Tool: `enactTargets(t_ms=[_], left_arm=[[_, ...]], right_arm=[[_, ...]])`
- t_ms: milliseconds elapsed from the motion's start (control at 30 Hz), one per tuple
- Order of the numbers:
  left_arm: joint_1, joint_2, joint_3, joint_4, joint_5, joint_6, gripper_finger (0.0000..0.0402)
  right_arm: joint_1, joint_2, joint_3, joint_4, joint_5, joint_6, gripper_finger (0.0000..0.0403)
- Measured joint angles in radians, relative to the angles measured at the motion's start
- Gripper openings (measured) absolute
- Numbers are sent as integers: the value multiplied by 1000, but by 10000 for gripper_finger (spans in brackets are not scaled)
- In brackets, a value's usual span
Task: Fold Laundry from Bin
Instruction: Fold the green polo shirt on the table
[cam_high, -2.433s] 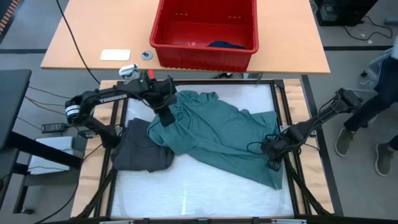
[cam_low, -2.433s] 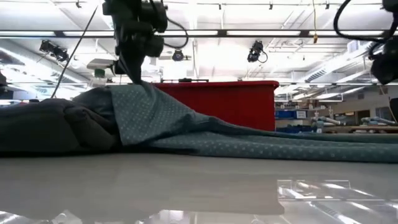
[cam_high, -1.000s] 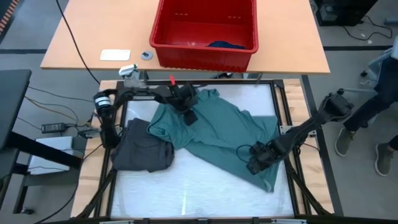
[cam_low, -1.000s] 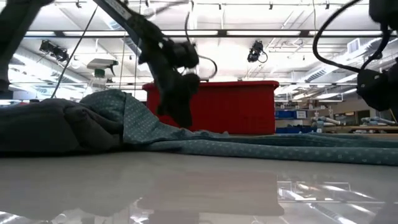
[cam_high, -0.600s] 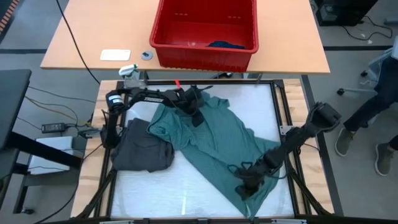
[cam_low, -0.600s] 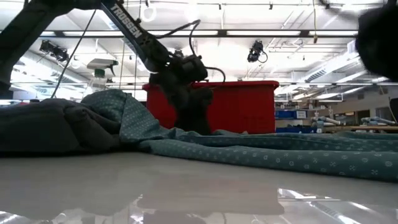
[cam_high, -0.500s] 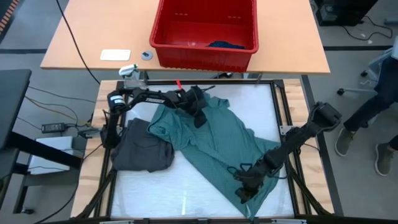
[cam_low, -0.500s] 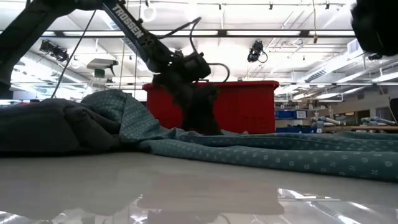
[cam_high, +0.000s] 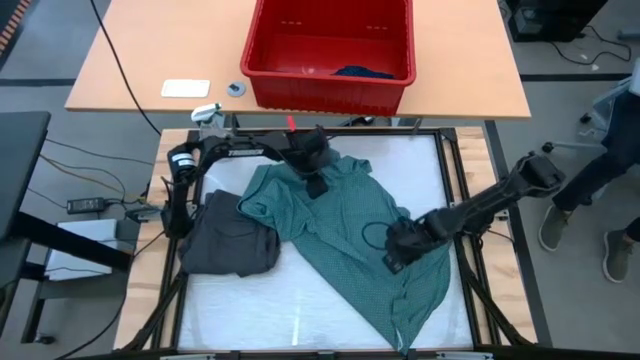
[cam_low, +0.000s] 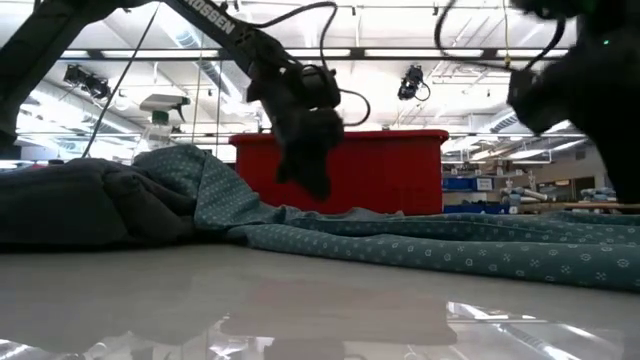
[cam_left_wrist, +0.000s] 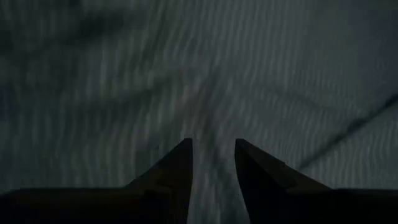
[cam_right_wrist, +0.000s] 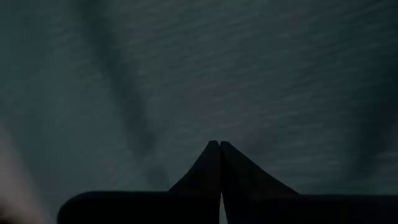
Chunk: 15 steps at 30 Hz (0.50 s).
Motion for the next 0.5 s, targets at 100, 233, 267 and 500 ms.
enactTargets(t_ms=[100, 233, 267, 500], left_arm=[[1, 0, -39, -73, -1, -17, 123], [0, 0, -139, 12, -4, -38, 117], [5, 0, -160, 41, -4, -45, 114], [46, -2, -215, 231, -40, -56, 85]], right_arm=[[-32, 17, 0, -136, 74, -22, 4], [-39, 62, -19, -197, 116, 30, 3], [-34, 79, -30, -182, 95, 46, 3], [61, 206, -21, 95, -131, 104, 3]])
